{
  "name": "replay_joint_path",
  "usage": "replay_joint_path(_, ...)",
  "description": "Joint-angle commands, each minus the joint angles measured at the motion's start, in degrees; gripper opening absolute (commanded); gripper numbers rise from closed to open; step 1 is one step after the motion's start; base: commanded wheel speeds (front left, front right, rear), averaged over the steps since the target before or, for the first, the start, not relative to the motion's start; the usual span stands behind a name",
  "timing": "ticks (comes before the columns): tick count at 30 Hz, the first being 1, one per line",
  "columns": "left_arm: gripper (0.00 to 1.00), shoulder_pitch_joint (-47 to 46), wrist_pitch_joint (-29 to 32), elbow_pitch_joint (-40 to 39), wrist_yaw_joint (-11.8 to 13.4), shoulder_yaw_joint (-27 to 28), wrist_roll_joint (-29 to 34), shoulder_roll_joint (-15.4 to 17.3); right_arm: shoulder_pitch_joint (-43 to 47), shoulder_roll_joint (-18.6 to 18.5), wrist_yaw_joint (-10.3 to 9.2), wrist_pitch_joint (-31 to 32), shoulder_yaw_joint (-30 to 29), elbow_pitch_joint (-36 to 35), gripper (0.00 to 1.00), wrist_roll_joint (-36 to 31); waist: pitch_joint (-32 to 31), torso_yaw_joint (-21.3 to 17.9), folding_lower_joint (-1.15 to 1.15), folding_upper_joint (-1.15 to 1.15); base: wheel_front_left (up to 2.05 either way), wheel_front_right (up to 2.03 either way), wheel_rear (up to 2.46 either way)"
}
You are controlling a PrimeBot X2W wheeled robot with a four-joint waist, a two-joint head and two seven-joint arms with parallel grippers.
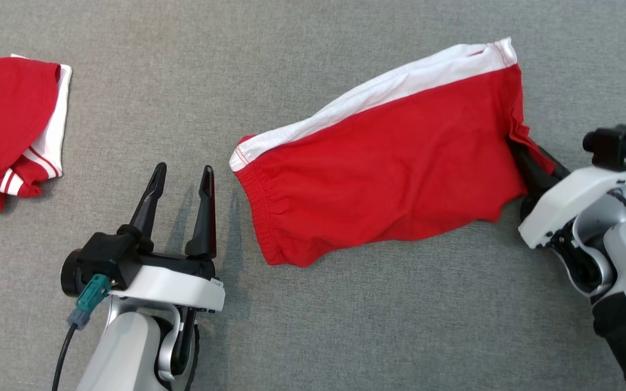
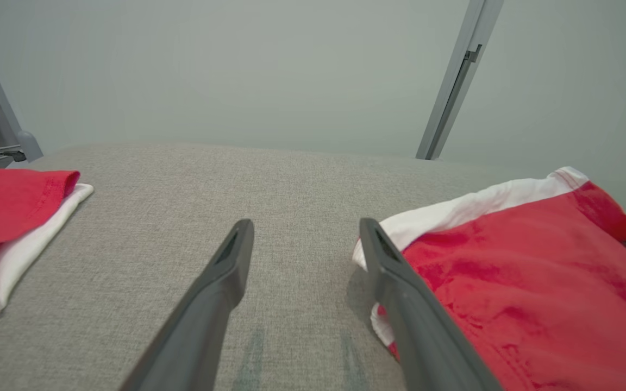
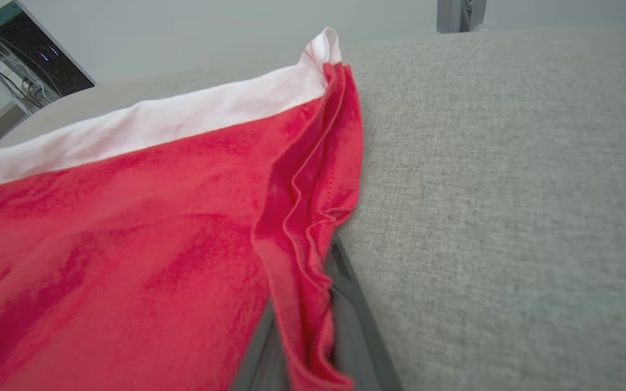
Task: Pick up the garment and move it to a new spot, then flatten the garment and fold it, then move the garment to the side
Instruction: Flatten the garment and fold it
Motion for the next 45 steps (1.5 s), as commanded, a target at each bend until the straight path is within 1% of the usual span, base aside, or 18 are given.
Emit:
replay_joint_path(1,1.0,0.68,-0.37,-0.15,0.07,0.45,0.25,0.18,2.49,0.14,0.12,-0.61,-0.07,0.57,0.0,0.74,-0.68,-0.47,0.0,0.0,0.0,0.0,0.0)
replay_joint_path(8,1.0,2.87,-0.33,-0.7,0.32,1.5,0.61,1.03,10.29,1.64,0.06,-6.47,-3.85,-0.86,0.0,3.1,-3.61,-2.77,0.0,0.0,0.0,0.0,0.0)
replay_joint_path(15,1.0,4.9,0.58,-1.46,0.62,1.63,0.52,2.35,17.49,2.71,0.06,-9.35,-8.02,-2.5,0.0,4.01,-6.11,-5.43,0.0,0.0,0.0,0.0,0.0)
replay_joint_path(19,1.0,5.83,1.38,-2.29,0.87,1.42,0.49,2.82,19.36,2.9,0.06,-11.18,-10.31,-3.43,0.0,3.53,-6.74,-6.47,0.0,0.0,0.0,0.0,0.0)
replay_joint_path(22,1.0,6.05,1.95,-2.87,1.05,1.12,0.46,2.99,20.51,3.28,0.07,-11.4,-11.44,-3.17,0.0,3.34,-7.26,-6.87,0.0,0.0,0.0,0.0,0.0)
replay_joint_path(26,1.0,6.92,2.57,-3.41,1.3,0.89,0.31,3.14,20.88,3.87,0.07,-11.66,-11.79,-3.43,0.0,2.92,-8.02,-7.47,0.0,0.0,0.0,0.0,0.0)
replay_joint_path(30,1.0,6.99,3.1,-3.93,1.51,0.66,0.19,3.33,19.28,4.43,0.07,-10.36,-10.47,-5.89,0.0,0.93,-8.81,-7.9,0.0,0.0,0.0,0.0,0.0)
replay_joint_path(35,1.0,7.5,3.49,-4.23,1.68,0.29,0.08,3.47,16.7,6.56,0.08,-7.13,-7.73,-12.52,0.0,-2.35,-10.04,-7.94,0.0,0.0,0.0,0.0,0.0)
replay_joint_path(36,1.0,7.5,3.49,-4.23,1.68,0.29,0.08,3.47,16.7,6.56,0.08,-7.13,-7.73,-12.52,0.0,-2.35,-10.04,-7.94,0.0,0.0,0.0,0.0,0.0)
replay_joint_path(41,1.0,7.84,3.58,-4.18,1.68,-0.06,-0.21,3.41,14.06,10.4,0.07,-2.73,-3.53,-17.71,0.0,-5.45,-11.18,-7.32,0.0,0.0,0.0,0.0,0.0)
replay_joint_path(45,1.0,7.79,3.48,-3.9,1.63,-0.49,-0.55,3.04,12.75,13.36,0.07,-0.97,0.81,-18.04,0.0,-5.11,-11.68,-6.09,0.0,0.0,0.0,0.0,0.0)
